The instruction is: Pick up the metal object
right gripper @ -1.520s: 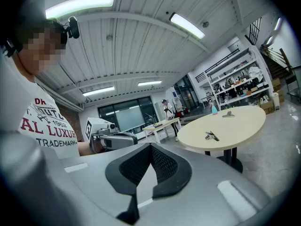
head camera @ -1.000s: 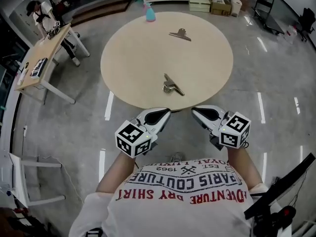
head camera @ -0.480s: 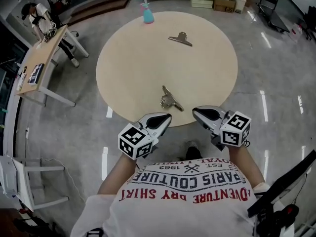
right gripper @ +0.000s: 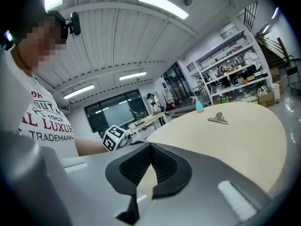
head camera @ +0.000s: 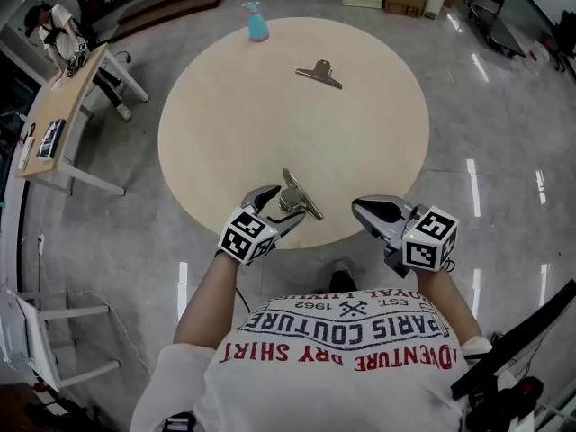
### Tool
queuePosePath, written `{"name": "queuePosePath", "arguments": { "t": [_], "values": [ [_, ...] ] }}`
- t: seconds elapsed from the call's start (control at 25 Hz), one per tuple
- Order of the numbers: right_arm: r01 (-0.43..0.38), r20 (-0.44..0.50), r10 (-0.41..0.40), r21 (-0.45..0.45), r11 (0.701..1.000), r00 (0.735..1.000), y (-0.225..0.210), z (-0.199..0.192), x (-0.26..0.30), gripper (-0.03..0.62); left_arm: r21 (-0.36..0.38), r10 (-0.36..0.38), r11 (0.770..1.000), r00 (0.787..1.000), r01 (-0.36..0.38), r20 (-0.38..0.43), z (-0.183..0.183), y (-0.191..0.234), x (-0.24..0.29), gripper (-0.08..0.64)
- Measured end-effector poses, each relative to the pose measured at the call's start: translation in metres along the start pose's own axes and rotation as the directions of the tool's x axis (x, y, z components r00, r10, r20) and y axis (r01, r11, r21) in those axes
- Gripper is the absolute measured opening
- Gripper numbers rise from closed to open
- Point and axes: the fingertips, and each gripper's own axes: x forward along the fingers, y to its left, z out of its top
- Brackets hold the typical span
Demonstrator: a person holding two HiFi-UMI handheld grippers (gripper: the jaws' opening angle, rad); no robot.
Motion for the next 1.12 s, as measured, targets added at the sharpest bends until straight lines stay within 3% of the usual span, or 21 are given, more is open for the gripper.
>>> {"name": "queuePosePath", "arguments": {
  "t": [0.12, 0.28, 0.44, 0.56, 0.72, 0.96, 1.12],
  "values": [
    [0.013, -0.010, -0.013, 0.009, 1.000, 1.000, -0.015, -0.003, 0.002, 0.000, 0.048, -0.038, 0.998, 0.994, 0.043, -0.101, -0.030, 0.011, 0.033, 0.380],
    [0.030, -0.029, -0.030, 0.030, 0.999, 0.999, -0.022, -0.005, 0.003, 0.000, 0.007, -0.056, 0.998, 0.983, 0.058, -0.173, -0.063, 0.028, 0.058, 0.379],
    [0.041, -0.046, -0.039, 0.037, 0.998, 0.998, -0.027, -0.006, 0.006, 0.000, 0.027, -0.068, 0.997, 0.982, 0.074, -0.178, -0.072, 0.031, 0.064, 0.356],
    [0.040, -0.068, -0.037, 0.038, 0.998, 0.997, -0.025, -0.008, 0.011, 0.000, 0.061, -0.062, 0.995, 0.981, 0.075, -0.182, -0.073, 0.030, 0.062, 0.289],
    [0.047, -0.084, -0.043, 0.047, 0.998, 0.996, -0.027, -0.010, 0.015, 0.000, 0.068, -0.027, 0.997, 0.983, 0.040, -0.182, -0.072, 0.034, 0.063, 0.282],
    [0.064, -0.070, -0.061, 0.046, 0.997, 0.996, -0.023, -0.004, 0.017, 0.000, 0.002, -0.010, 1.000, 0.999, 0.010, -0.043, -0.031, 0.031, 0.037, 0.282],
    [0.059, -0.022, -0.059, -0.006, 0.998, 0.998, -0.010, 0.014, 0.020, 0.000, -0.013, 0.011, 1.000, 0.988, -0.009, 0.156, 0.048, 0.015, -0.027, 0.282]
  ]
}}
